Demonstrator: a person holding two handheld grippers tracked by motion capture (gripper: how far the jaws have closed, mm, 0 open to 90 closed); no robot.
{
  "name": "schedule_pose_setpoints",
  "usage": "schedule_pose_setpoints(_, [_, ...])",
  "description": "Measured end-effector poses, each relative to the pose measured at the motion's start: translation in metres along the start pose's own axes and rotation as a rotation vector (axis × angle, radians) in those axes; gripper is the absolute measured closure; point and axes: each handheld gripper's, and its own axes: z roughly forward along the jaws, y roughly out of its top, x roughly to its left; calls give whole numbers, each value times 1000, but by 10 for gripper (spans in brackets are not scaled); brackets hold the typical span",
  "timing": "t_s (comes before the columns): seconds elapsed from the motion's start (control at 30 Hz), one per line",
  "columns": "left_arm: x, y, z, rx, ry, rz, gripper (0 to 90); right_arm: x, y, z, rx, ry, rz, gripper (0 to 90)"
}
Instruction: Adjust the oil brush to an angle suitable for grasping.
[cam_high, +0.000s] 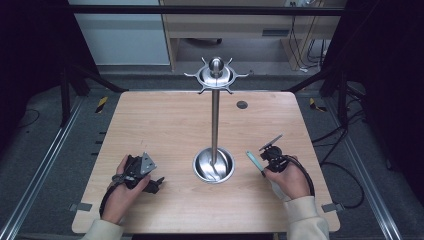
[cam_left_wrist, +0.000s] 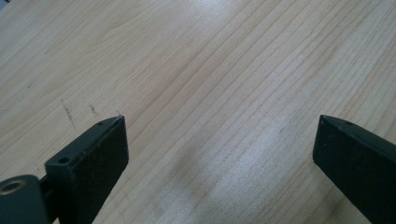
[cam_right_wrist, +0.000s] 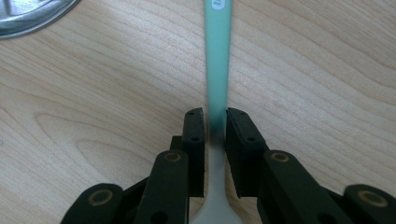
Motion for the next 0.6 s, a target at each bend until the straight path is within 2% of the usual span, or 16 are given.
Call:
schedule_pose_setpoints(0.2, [0,0,0,-1,3,1,31,-1,1,0,8,11,-7,782])
schedule_pose_setpoints(0.3, [-1,-1,0,4,0,-3,31,-2,2,0,23,17,-8,778])
schedule_pose_setpoints(0.33, [-1,-1,0,4,0,-3,31,-1,3,0,36,17,6,777])
schedule_pose_setpoints(0.37, [-1,-1,0,5,0,-2,31,-1,4,0,34,11,-13,773])
schedule_pose_setpoints(0.6, [-1,-1,1,11,3,2,31,-1,8,2,62,13,-4,774])
